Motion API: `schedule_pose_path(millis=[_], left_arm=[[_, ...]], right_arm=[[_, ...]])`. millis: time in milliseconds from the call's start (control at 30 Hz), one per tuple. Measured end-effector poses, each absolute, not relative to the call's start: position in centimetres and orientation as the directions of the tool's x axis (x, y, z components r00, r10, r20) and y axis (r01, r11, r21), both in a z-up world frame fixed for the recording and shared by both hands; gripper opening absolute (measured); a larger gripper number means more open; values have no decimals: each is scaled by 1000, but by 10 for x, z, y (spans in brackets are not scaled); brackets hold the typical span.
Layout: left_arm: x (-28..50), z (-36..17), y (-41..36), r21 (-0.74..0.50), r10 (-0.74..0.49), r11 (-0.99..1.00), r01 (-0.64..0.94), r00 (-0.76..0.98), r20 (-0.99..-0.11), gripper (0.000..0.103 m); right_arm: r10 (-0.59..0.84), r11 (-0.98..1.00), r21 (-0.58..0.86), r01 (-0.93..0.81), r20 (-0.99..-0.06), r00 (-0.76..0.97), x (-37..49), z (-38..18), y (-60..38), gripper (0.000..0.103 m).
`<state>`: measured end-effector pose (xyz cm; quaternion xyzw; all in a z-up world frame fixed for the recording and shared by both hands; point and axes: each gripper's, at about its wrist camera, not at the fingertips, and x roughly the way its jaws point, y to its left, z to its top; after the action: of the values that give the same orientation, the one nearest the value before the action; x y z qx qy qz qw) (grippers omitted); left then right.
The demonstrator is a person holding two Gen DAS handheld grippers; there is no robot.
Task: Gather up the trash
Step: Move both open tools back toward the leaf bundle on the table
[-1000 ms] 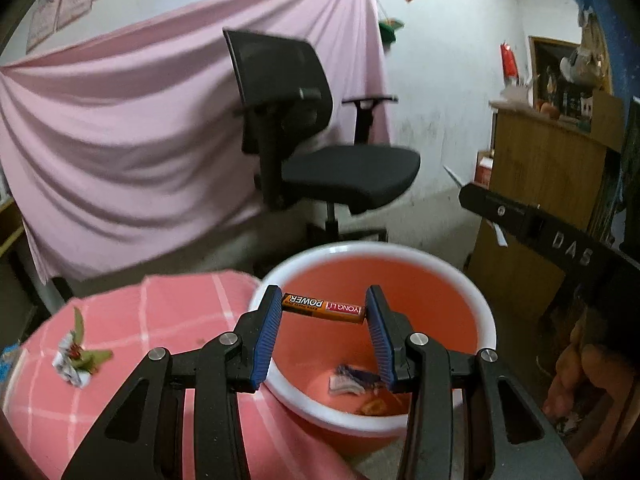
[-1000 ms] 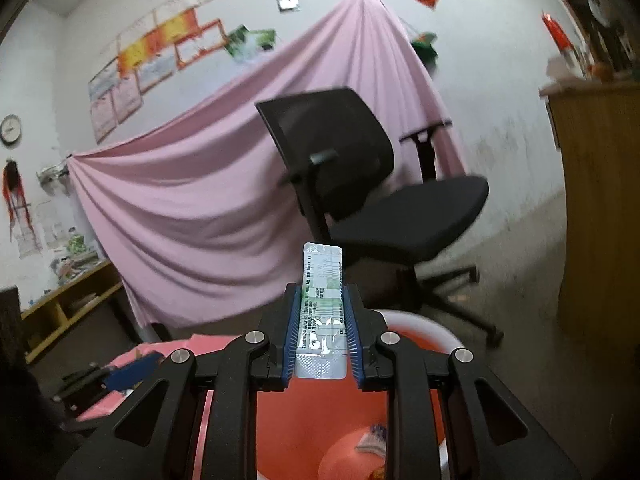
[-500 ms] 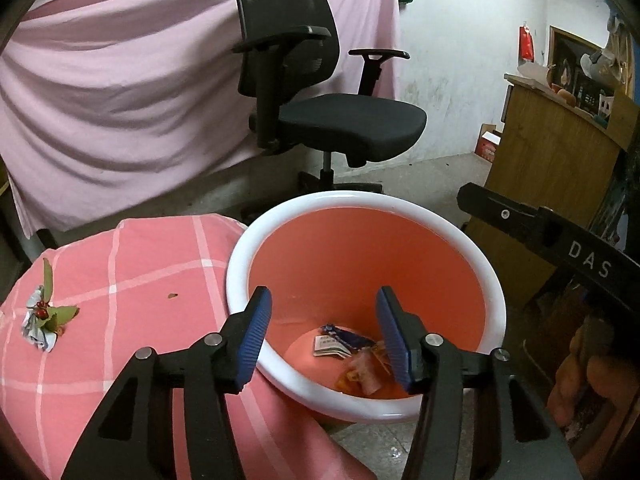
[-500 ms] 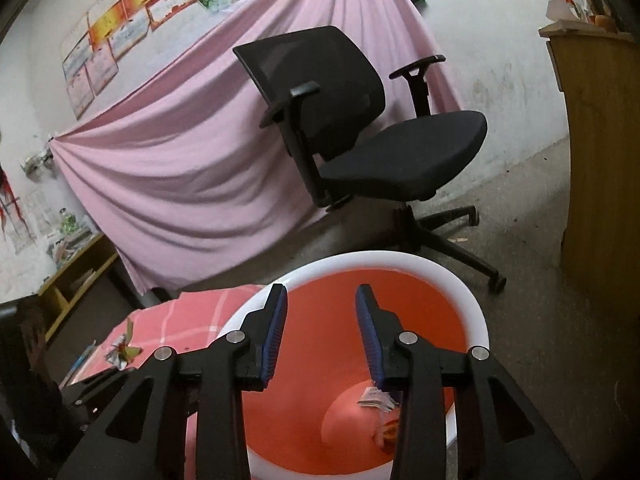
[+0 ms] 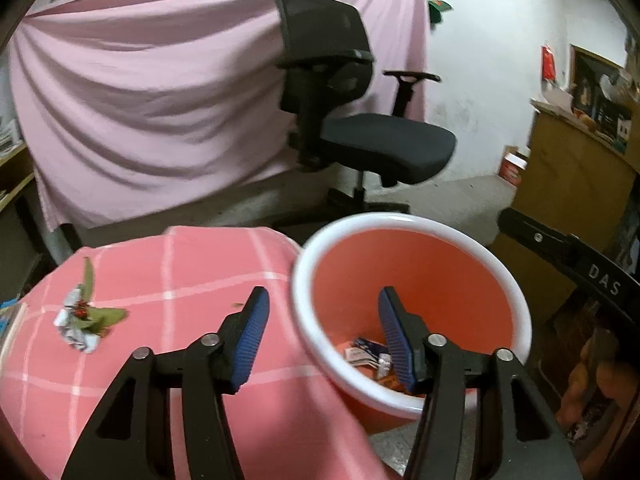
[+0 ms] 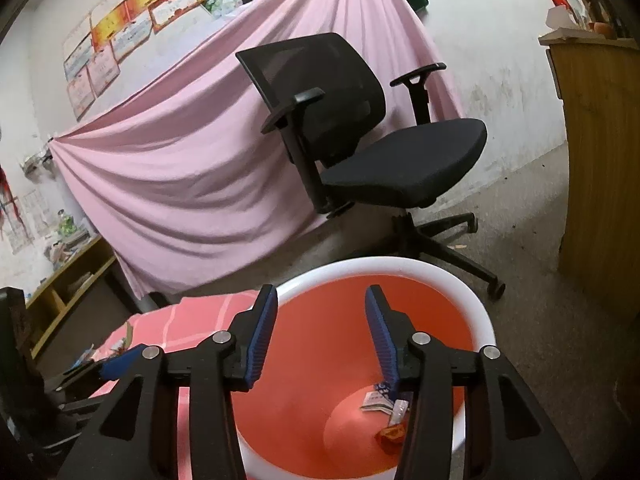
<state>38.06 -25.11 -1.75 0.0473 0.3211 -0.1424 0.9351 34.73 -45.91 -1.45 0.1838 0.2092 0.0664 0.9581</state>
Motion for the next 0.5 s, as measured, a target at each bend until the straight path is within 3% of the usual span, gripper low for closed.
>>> schedule_pose_path(millis=[200,300,333,433,500], left_arm=[[375,4,-199,-66,-207,977,205,814,-543,62],[371,16,-172,-93,-180,984,154,845,-504,74],[368,20,-160,-107,-171,985,136,858,-485,77],[360,30,-129,-138,-147,986,96,892,-428,81],[354,34,-110,-152,-126,986,71,911,-393,92]], right_arm=[[211,927,368,-76,-343,915,350,-4,-433,51],[222,929,355,-103,-313,923,351,2,-414,64],[225,929,353,-111,-301,927,351,4,-409,73],[241,928,340,-149,-247,938,349,13,-388,77],[249,928,330,-173,-202,947,347,19,-373,83]])
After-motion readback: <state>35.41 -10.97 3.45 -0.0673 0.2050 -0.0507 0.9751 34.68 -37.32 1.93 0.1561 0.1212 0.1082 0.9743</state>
